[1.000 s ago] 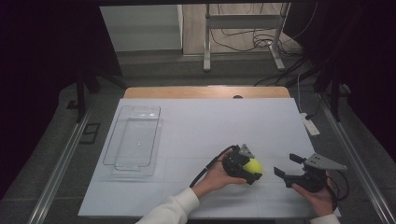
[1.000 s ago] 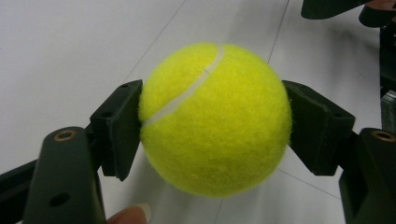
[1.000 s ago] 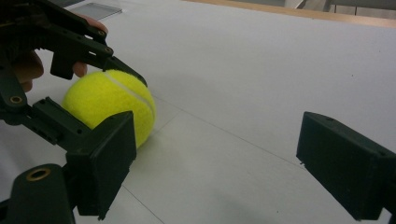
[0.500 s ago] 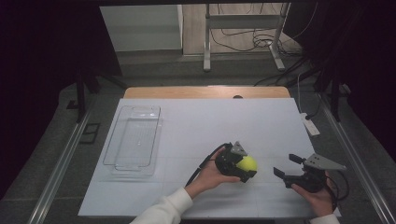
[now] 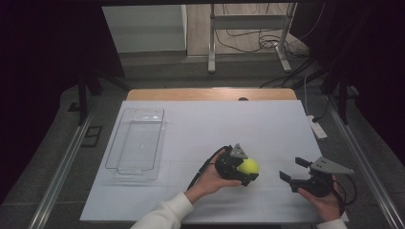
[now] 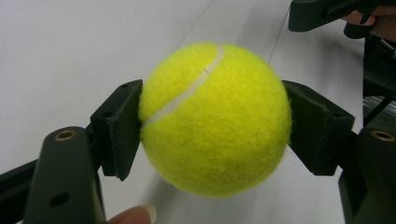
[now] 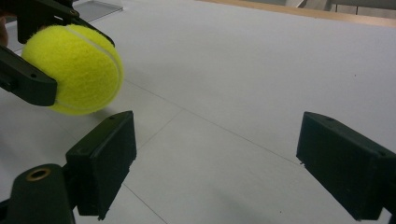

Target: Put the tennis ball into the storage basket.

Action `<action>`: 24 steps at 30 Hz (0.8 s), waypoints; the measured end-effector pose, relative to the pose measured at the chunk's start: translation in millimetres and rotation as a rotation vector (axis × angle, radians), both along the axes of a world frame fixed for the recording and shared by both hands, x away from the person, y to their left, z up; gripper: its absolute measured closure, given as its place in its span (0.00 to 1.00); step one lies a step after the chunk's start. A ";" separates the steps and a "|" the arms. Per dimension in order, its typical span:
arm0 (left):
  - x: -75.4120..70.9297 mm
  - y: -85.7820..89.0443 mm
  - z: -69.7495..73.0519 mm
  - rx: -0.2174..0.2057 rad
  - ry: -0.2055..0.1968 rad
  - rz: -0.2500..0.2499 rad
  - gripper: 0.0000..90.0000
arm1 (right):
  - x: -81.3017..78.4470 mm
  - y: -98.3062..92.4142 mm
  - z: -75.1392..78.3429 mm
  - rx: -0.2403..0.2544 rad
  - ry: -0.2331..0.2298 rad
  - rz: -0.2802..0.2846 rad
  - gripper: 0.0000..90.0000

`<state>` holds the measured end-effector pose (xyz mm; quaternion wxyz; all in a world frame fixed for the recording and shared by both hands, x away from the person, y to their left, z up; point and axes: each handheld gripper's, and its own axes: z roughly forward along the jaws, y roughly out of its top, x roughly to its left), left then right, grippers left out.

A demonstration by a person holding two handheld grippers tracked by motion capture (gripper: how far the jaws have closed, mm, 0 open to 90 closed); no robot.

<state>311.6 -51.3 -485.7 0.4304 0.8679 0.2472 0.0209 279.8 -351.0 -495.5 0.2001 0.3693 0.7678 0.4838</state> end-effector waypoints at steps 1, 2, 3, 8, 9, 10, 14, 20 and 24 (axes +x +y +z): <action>0.0 0.0 0.0 0.000 0.000 0.000 0.31 | 0.0 0.0 0.0 0.000 0.000 0.000 0.14; -0.5 1.1 0.9 -0.002 -0.002 0.000 0.31 | -0.1 0.1 0.1 0.000 0.000 0.000 0.14; -0.6 2.0 1.4 -0.002 -0.005 -0.001 0.31 | -0.1 0.1 0.1 0.000 0.000 0.000 0.14; -0.4 7.2 4.4 -0.022 -0.009 0.011 0.31 | -0.2 0.4 0.1 -0.001 0.000 0.001 0.14; 0.1 8.7 5.0 -0.020 -0.016 0.011 0.31 | -0.2 0.4 0.1 -0.001 0.000 0.000 0.14; -0.2 9.4 5.3 -0.027 -0.015 0.017 0.31 | -0.2 0.3 0.1 -0.001 0.000 0.000 0.14; -0.2 12.8 7.0 -0.030 -0.018 0.023 0.31 | -0.1 0.5 -0.1 -0.002 0.001 0.000 0.14; -1.1 21.1 11.4 -0.038 -0.029 0.037 0.31 | -0.2 0.7 0.0 -0.001 0.001 0.000 0.14; -0.8 27.5 13.9 -0.042 -0.035 0.050 0.31 | -0.3 0.9 0.2 0.000 0.000 0.000 0.14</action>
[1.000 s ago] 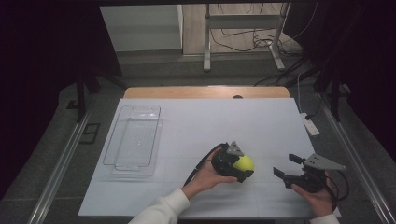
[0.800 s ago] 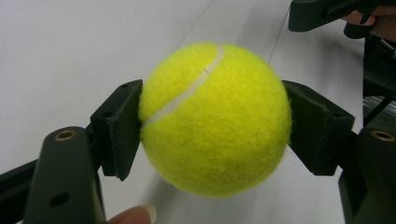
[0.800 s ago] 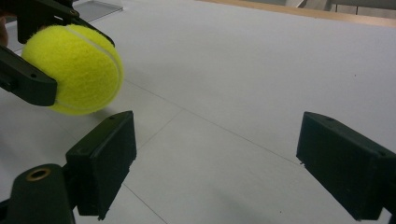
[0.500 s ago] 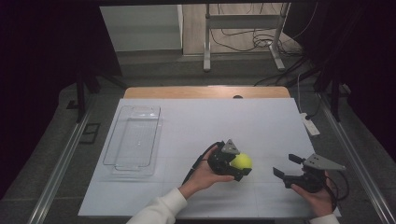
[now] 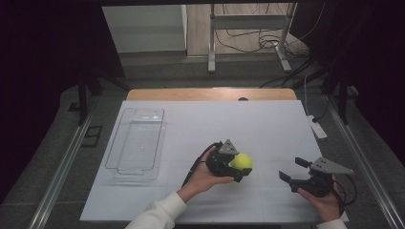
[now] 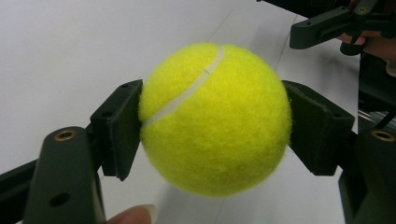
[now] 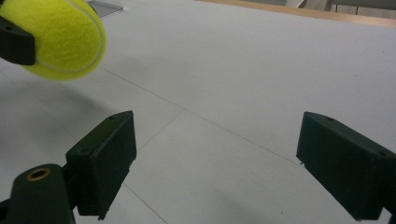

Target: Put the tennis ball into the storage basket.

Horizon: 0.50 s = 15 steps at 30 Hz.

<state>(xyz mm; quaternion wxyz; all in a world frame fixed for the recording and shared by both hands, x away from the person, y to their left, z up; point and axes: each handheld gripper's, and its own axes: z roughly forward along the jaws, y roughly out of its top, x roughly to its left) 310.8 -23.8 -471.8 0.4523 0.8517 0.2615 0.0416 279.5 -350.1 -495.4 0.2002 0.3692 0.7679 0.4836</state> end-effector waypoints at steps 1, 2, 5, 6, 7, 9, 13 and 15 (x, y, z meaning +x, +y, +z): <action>-0.1 1.8 0.7 -0.005 0.000 0.007 0.31 | -0.1 0.1 0.0 0.000 0.000 0.001 0.14; 0.1 4.2 1.5 -0.008 -0.002 0.012 0.31 | -0.1 0.3 -0.1 0.002 -0.001 0.002 0.14; 0.4 7.8 2.6 -0.010 -0.005 0.018 0.31 | 0.0 0.5 -0.2 0.001 -0.001 0.003 0.14; 0.5 9.7 3.2 -0.013 -0.005 0.022 0.31 | 0.0 0.6 -0.2 0.001 0.000 0.003 0.14; 0.6 11.1 3.5 -0.013 -0.006 0.023 0.31 | 0.0 0.6 -0.2 0.001 0.000 0.003 0.14; 0.9 14.3 4.5 -0.017 -0.014 0.035 0.30 | 0.1 0.6 -0.2 0.002 0.000 0.002 0.14; 1.6 19.3 6.1 -0.027 -0.023 0.048 0.31 | -0.2 0.7 -0.1 0.000 -0.001 0.003 0.14; 1.8 21.4 6.9 -0.030 -0.026 0.053 0.31 | -0.5 0.8 0.2 0.002 -0.001 0.002 0.14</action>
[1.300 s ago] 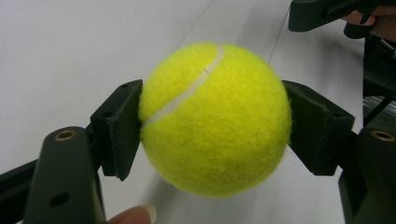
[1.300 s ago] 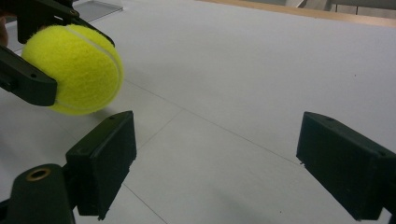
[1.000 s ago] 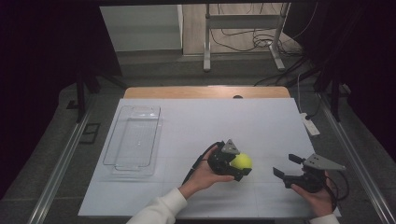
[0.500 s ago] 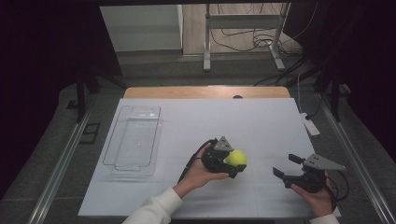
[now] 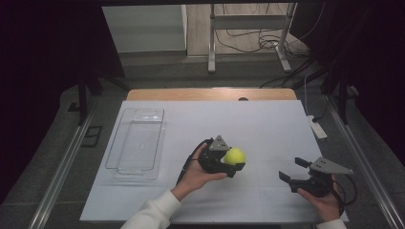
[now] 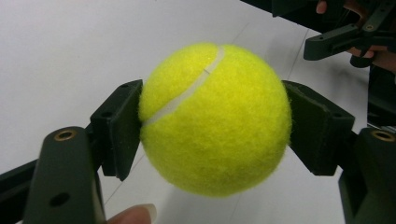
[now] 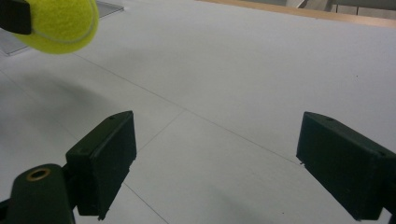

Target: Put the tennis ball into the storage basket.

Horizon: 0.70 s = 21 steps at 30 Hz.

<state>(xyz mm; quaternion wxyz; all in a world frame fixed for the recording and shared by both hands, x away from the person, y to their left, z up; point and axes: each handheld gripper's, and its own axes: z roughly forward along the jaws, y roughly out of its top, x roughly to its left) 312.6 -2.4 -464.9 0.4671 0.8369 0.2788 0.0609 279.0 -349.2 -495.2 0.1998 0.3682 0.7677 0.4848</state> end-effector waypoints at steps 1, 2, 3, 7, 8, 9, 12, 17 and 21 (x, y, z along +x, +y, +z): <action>0.3 1.0 0.4 -0.002 -0.001 0.001 0.31 | -0.1 0.0 0.1 0.000 -0.001 0.001 0.14; 0.3 1.9 0.7 -0.004 -0.002 0.005 0.31 | -0.1 0.1 0.2 0.001 -0.001 0.001 0.14; 0.6 2.8 1.0 -0.007 -0.001 0.006 0.31 | -0.2 0.1 0.2 0.000 -0.001 0.001 0.14; 1.3 5.8 1.8 -0.008 -0.003 0.015 0.31 | -0.3 0.3 0.3 0.000 -0.001 0.002 0.14; 1.3 6.3 2.0 -0.009 -0.003 0.017 0.31 | -0.3 0.4 0.3 0.000 -0.001 0.001 0.14; 1.4 7.2 2.5 -0.011 -0.003 0.019 0.31 | -0.4 0.5 0.4 -0.002 -0.001 0.000 0.14; 1.8 9.3 3.7 -0.015 -0.006 0.024 0.31 | -0.7 0.8 0.6 -0.003 -0.003 0.001 0.14; 3.3 14.9 7.6 -0.023 -0.011 0.034 0.31 | -0.5 1.0 0.4 -0.004 -0.002 0.004 0.14; 3.8 19.0 10.5 -0.031 -0.014 0.038 0.31 | -0.5 1.1 0.3 -0.004 -0.002 0.004 0.14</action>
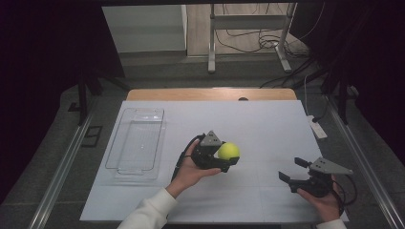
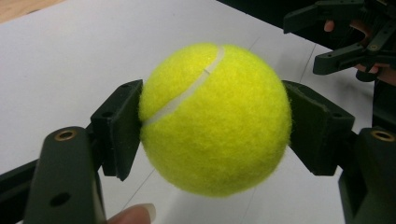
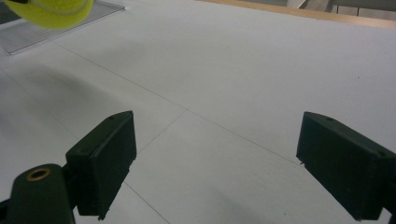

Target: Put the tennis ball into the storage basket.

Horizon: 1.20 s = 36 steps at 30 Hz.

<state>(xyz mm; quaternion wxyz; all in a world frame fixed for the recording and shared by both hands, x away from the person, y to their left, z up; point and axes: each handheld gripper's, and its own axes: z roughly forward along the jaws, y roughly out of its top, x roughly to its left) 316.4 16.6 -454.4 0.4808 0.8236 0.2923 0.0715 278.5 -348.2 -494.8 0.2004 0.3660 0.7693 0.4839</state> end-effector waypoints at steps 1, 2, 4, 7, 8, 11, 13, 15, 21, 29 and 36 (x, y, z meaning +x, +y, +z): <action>0.0 1.3 1.2 -0.002 -0.002 0.002 0.31 | 0.0 0.0 -0.1 -0.001 -0.001 0.000 0.14; 0.0 2.0 1.8 -0.004 -0.003 0.004 0.31 | 0.0 0.1 -0.1 -0.002 -0.001 0.000 0.14; 0.4 4.3 3.8 -0.009 -0.007 0.007 0.31 | 0.0 0.3 -0.1 -0.002 -0.001 0.001 0.14; 0.9 7.8 6.1 -0.017 -0.011 0.012 0.31 | -0.1 0.4 0.0 -0.002 -0.001 0.001 0.14; 1.0 8.6 6.7 -0.019 -0.011 0.016 0.31 | 0.0 0.4 0.0 -0.002 -0.001 0.001 0.14; 1.5 11.5 8.9 -0.023 -0.014 0.020 0.31 | -0.2 0.6 0.1 -0.003 -0.001 0.000 0.14; 1.6 12.9 10.2 -0.026 -0.017 0.023 0.31 | -0.3 0.7 0.3 -0.003 -0.002 0.001 0.14; 2.1 14.5 11.4 -0.026 -0.022 0.025 0.31 | -0.3 0.6 0.4 -0.003 -0.002 0.001 0.14; 3.3 19.8 15.1 -0.037 -0.034 0.041 0.31 | -0.4 1.2 0.2 -0.005 -0.003 0.003 0.14; 4.9 25.9 18.8 -0.052 -0.044 0.061 0.31 | -0.3 1.3 0.1 -0.006 -0.001 0.005 0.14; 6.7 31.9 22.0 -0.053 -0.056 0.083 0.31 | -0.6 2.1 0.0 -0.002 0.001 0.007 0.14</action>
